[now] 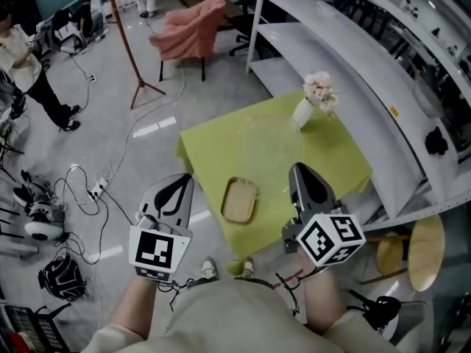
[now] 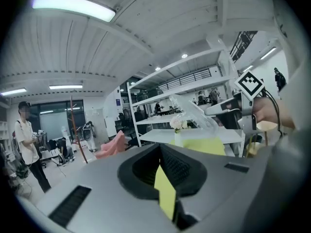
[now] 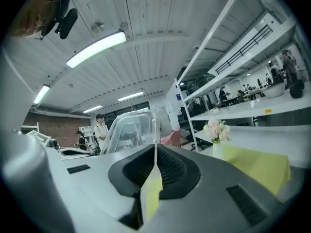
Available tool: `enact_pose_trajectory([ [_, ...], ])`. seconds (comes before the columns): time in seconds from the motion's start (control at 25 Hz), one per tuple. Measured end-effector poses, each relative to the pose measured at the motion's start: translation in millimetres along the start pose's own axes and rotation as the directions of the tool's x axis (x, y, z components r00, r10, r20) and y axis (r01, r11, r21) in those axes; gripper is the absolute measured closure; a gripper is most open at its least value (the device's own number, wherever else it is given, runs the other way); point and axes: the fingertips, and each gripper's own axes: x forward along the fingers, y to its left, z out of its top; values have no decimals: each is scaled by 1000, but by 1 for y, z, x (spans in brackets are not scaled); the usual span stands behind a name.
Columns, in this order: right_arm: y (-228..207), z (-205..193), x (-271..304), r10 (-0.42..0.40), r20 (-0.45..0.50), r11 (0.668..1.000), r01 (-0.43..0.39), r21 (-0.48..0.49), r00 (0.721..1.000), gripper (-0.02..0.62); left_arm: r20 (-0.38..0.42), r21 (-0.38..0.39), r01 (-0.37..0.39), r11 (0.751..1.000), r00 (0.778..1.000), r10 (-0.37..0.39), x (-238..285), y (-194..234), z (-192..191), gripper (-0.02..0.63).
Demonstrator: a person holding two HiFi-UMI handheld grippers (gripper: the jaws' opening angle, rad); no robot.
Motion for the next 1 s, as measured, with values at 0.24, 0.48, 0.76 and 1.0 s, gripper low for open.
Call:
enact_pose_trajectory([
  [0.24, 23, 50, -39, 27, 126, 994, -13, -108, 992, 572, 124, -32, -16, 999, 992, 19, -29, 1, 50, 600],
  [0.48, 39, 78, -75, 37, 219, 982, 5, -189, 975, 572, 209, 3, -27, 1000, 978, 25, -56, -4, 87, 600],
  [0.76, 40, 60, -90, 14, 192, 973, 31, -227, 981, 572, 186, 69, -63, 996, 981, 49, -68, -11, 80, 600],
  [1.0, 41, 33, -85, 12, 117, 978, 13, -210, 993, 572, 145, 22, -44, 999, 989, 40, -63, -11, 58, 600],
])
